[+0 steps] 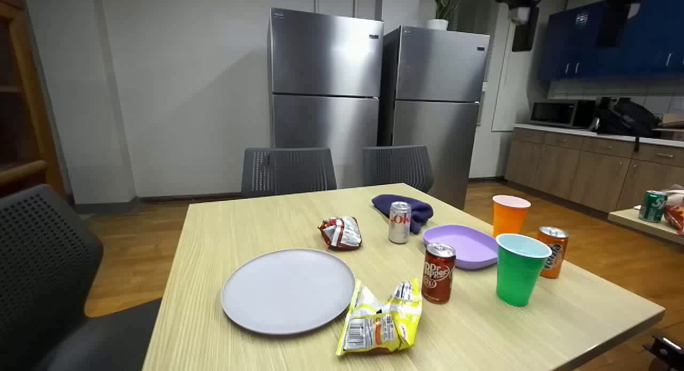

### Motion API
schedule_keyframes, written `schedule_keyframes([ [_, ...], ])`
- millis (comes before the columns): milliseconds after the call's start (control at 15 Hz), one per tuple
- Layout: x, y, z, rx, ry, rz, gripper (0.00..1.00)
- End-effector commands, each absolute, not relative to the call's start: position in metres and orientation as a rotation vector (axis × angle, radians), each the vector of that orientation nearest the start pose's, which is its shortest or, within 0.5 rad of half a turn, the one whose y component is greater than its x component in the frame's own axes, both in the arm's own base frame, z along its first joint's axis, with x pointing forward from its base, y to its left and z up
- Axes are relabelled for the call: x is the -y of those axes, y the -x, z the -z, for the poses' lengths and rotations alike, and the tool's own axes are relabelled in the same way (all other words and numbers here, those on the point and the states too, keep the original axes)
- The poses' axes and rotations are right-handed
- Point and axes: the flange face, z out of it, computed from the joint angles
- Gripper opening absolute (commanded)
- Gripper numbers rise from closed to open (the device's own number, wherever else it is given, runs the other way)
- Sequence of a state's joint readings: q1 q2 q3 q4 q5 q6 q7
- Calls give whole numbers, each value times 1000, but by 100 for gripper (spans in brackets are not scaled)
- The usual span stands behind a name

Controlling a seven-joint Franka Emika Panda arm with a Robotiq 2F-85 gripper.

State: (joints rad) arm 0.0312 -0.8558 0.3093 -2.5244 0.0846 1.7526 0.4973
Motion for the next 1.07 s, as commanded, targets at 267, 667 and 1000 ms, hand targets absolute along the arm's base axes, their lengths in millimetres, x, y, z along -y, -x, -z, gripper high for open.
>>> schedule_keyframes([
  [267, -124, -291, -530, -408, 3225, 185, 100],
  [667, -99, -337, -478, -191, 3175, 295, 100],
  [1000, -69, -367, -436, -108, 3090, 345, 100],
])
